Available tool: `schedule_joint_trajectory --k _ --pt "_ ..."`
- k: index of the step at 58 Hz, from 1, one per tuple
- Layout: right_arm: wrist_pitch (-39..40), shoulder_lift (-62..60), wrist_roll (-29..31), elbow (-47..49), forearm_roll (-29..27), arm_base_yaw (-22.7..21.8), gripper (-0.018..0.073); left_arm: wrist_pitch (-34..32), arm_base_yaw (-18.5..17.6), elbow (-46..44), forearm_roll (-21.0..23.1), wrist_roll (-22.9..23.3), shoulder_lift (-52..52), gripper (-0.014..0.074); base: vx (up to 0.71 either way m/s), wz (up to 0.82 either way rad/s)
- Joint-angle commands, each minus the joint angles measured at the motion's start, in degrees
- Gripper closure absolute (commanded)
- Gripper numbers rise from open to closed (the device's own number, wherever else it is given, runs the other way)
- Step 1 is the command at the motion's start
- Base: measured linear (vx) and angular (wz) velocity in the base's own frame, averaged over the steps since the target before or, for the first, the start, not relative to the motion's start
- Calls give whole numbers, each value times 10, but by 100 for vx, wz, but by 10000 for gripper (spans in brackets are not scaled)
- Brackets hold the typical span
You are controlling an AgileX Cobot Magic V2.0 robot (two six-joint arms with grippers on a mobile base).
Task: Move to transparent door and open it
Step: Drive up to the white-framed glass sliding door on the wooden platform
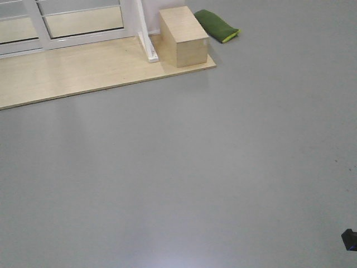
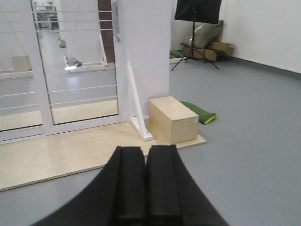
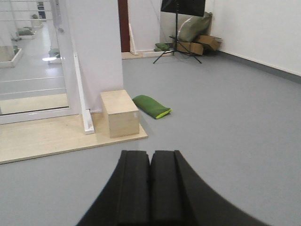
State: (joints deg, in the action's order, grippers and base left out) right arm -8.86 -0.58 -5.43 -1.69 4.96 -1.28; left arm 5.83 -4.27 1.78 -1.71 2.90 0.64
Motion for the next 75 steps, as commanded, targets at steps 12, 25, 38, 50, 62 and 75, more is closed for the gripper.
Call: schedule_joint_trajectory --k 12,25,38,50,62,75 --pt "48 -9 1 -3 5 0 565 -48 -3 9 6 6 8 603 52 39" --pt "48 -9 1 -3 5 0 565 -48 -3 9 6 6 8 603 53 25" --pt "48 -9 1 -3 5 0 565 -48 -3 9 6 6 8 603 52 19" --pt "48 -9 1 -3 5 0 565 -48 -3 9 6 6 8 603 52 19" --pt "48 -9 1 -3 5 0 565 -48 -3 9 6 6 8 603 53 18" --pt "48 -9 1 -3 5 0 565 -48 -3 9 6 6 8 603 54 17"
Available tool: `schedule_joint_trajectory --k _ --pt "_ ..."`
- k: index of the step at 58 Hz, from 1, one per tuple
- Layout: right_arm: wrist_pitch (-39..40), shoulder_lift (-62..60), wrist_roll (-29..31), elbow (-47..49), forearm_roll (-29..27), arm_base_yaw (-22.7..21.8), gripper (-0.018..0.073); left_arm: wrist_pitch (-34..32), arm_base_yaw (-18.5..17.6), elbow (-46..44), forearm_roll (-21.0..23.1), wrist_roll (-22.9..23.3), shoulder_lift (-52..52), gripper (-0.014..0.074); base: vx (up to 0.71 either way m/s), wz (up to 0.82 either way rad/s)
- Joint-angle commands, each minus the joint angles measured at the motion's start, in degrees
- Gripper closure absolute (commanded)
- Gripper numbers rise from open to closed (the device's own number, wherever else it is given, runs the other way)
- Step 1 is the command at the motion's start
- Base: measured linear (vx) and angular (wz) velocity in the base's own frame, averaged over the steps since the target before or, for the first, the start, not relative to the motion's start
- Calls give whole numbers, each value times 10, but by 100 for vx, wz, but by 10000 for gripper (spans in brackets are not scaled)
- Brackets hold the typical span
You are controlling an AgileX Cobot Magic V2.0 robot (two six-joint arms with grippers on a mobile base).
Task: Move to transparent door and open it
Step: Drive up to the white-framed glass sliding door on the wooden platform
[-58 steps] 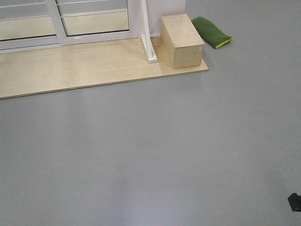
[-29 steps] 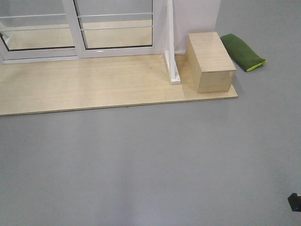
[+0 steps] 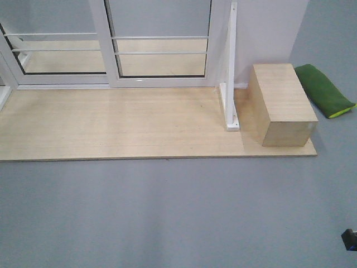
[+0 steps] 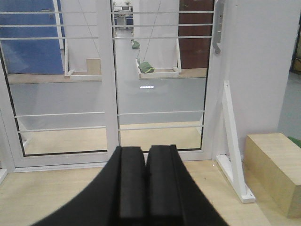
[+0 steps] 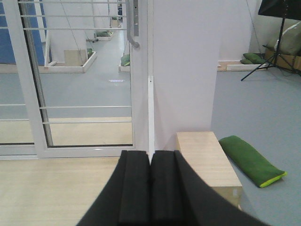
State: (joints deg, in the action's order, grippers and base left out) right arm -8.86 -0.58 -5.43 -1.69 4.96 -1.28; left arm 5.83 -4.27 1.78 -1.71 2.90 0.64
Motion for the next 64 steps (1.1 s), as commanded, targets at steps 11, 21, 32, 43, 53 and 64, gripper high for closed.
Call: schedule_joint_trajectory --k 11,21,32,43,53,64 --pt "48 -9 1 -3 5 0 565 -48 -3 9 6 6 8 603 53 10" --pt "48 -9 1 -3 5 0 565 -48 -3 9 6 6 8 603 52 2" --pt "48 -9 1 -3 5 0 565 -48 -3 9 6 6 8 603 51 -1" --pt "48 -9 1 -3 5 0 565 -48 -3 9 6 6 8 603 49 -2" --pt "48 -9 1 -3 5 0 565 -48 -3 9 6 6 8 603 46 1" --pt "48 -9 1 -3 5 0 565 -48 -3 9 6 6 8 603 44 3"
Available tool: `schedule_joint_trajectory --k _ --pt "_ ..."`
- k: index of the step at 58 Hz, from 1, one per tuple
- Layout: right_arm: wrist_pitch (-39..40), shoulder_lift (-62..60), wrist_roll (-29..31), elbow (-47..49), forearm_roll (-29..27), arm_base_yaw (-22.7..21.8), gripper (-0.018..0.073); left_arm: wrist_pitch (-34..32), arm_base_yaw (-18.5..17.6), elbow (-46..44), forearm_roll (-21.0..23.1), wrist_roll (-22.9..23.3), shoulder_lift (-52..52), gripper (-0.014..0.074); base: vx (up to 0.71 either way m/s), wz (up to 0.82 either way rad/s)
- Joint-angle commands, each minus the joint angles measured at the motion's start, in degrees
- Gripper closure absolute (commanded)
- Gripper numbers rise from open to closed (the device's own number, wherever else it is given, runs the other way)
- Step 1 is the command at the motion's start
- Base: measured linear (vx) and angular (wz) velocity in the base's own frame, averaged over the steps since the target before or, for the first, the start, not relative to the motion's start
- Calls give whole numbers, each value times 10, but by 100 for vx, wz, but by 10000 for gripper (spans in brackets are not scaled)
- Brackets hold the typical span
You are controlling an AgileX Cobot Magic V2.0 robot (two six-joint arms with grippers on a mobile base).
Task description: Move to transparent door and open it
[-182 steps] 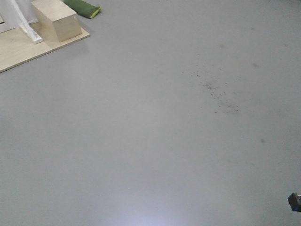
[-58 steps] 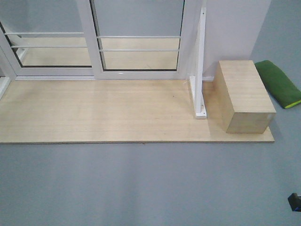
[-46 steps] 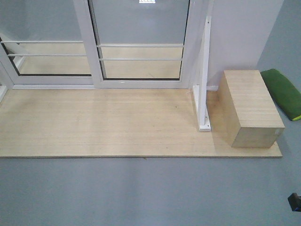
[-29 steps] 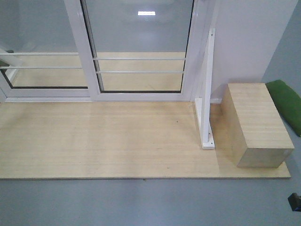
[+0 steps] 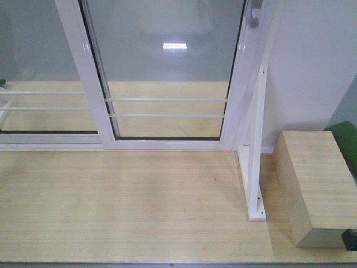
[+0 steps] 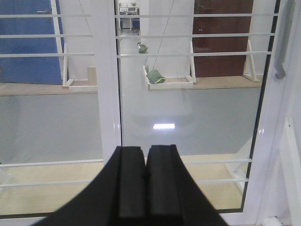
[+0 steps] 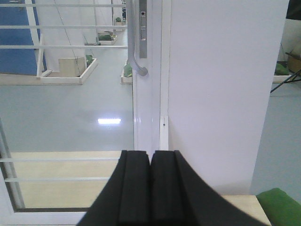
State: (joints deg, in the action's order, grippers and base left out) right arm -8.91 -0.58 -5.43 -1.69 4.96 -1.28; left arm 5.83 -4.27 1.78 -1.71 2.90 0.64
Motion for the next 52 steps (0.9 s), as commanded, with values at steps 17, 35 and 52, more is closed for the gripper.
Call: schedule_joint_trajectory --k 17,35,52 --pt "49 -9 1 -3 5 0 565 -48 -3 9 6 6 8 603 40 2" --pt "49 -9 1 -3 5 0 565 -48 -3 9 6 6 8 603 35 0" --pt "49 -9 1 -3 5 0 565 -48 -3 9 6 6 8 603 28 -1"
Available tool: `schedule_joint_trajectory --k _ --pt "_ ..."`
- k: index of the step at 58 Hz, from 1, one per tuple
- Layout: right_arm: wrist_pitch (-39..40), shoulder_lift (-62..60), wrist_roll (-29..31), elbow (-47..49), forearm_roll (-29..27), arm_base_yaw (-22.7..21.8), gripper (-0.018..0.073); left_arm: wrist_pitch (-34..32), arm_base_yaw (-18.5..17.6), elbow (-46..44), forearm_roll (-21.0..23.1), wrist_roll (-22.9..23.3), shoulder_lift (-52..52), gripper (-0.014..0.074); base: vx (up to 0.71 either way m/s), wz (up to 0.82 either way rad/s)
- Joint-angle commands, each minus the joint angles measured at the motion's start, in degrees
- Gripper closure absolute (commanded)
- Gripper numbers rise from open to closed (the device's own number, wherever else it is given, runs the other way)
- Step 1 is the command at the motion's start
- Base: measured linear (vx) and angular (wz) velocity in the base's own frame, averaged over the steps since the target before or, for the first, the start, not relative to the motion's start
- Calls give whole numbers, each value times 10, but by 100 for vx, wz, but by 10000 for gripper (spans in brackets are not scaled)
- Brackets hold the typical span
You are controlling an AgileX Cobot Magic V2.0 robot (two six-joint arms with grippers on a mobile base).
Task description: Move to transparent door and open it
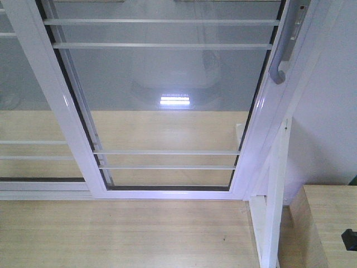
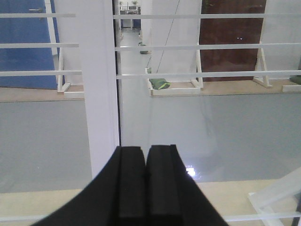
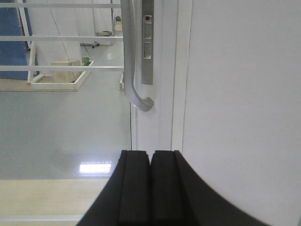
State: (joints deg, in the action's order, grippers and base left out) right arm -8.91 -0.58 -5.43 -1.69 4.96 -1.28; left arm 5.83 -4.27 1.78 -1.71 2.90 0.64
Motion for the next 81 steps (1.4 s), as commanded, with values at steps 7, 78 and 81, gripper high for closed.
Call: schedule_joint_trajectory --k 7,78,81 --pt "49 -9 1 -3 5 0 565 -48 -3 9 6 6 8 603 22 -1" --pt "32 22 1 -2 3 0 565 -47 -10 5 6 6 -44 603 2 0" --pt "32 22 1 -2 3 0 565 -47 -10 5 6 6 -44 603 0 0"
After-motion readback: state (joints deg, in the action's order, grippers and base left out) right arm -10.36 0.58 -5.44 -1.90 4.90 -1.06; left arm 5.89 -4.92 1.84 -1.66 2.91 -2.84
